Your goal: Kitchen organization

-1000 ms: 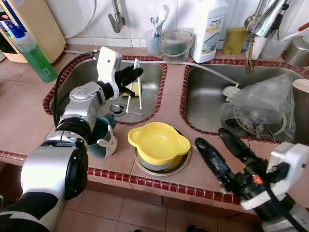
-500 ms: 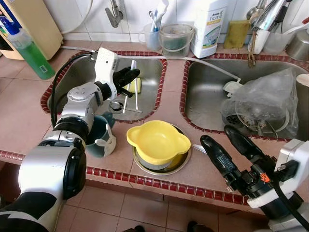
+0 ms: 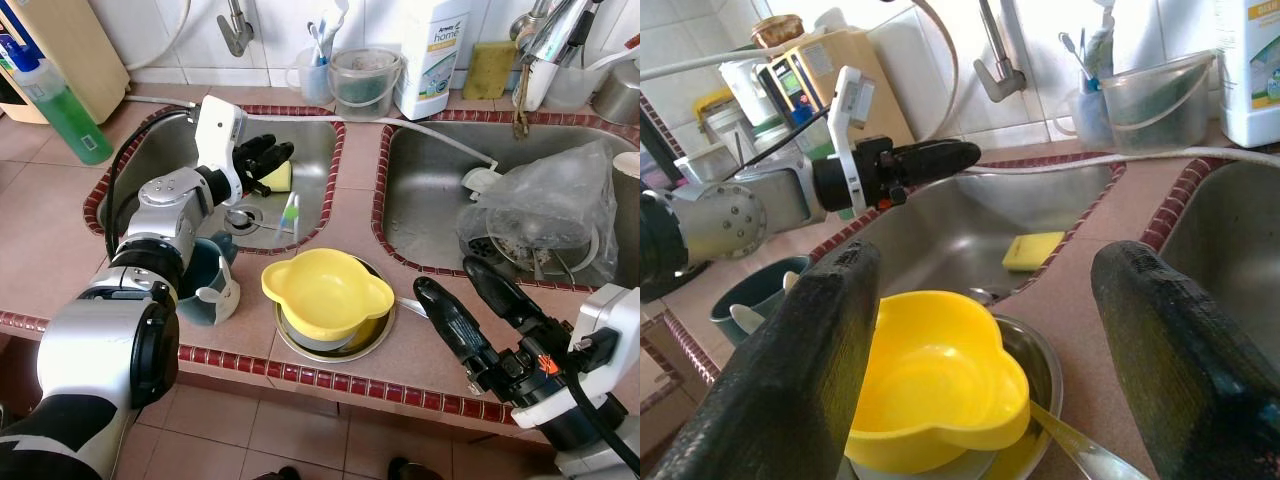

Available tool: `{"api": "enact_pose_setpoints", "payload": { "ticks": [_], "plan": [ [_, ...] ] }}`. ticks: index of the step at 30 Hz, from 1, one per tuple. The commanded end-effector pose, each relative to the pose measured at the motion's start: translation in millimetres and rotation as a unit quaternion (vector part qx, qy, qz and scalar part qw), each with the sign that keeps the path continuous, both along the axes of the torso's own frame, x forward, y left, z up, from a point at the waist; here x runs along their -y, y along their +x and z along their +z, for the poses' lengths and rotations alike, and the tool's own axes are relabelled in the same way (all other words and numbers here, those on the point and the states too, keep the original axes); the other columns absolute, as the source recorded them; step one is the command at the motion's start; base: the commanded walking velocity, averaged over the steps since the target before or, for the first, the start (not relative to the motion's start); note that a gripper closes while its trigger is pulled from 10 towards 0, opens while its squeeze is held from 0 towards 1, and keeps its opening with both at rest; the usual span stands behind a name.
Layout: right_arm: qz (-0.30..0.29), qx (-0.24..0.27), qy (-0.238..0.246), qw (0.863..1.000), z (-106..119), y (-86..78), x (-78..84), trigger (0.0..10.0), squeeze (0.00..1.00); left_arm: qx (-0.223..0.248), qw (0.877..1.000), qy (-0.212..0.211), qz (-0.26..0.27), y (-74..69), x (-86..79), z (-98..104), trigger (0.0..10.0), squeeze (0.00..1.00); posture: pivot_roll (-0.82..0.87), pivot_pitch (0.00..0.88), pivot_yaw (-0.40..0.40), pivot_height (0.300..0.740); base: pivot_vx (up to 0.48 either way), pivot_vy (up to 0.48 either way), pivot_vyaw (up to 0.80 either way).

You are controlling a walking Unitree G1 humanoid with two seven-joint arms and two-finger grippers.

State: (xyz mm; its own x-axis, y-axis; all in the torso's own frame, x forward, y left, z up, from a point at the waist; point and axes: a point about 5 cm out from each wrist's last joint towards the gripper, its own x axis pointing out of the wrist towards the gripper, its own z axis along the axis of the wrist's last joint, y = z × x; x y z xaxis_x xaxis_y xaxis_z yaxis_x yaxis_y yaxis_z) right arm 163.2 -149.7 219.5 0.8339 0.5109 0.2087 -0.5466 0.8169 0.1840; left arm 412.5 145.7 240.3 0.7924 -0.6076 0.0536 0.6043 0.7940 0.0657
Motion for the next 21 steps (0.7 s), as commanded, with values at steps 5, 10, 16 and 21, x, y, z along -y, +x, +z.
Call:
{"api": "enact_pose_setpoints", "payload": {
  "ticks": [5,10,16,21],
  "plan": [
    [0.005,0.0,0.0,1.0,1,1.2,-1.4,10.0,0.0,0.003,1.0,-0.001,0.007,1.3,-6.7,8,10.0,1.0,-0.28,0.19,0.142,0.74,0.0,0.0,0.0],
    [0.008,0.002,-0.002,1.0,0,4.7,-1.7,10.0,0.0,0.006,1.0,-0.005,0.006,1.5,-8.4,12,10.0,1.0,-0.26,0.183,0.143,0.74,0.0,0.0,0.0],
    [0.009,0.012,-0.003,1.0,0,14.9,-2.6,10.0,0.0,0.032,0.999,-0.015,0.025,2.0,-17.9,24,10.0,1.0,-0.23,0.155,0.14,0.74,0.0,0.0,0.0],
    [-0.001,0.025,-0.002,1.0,1,25.9,-2.6,10.0,0.0,0.06,0.997,-0.013,0.043,0.8,-26.1,29,10.0,1.0,-0.21,0.13,0.131,0.74,0.0,0.0,0.0]
  ]
}}
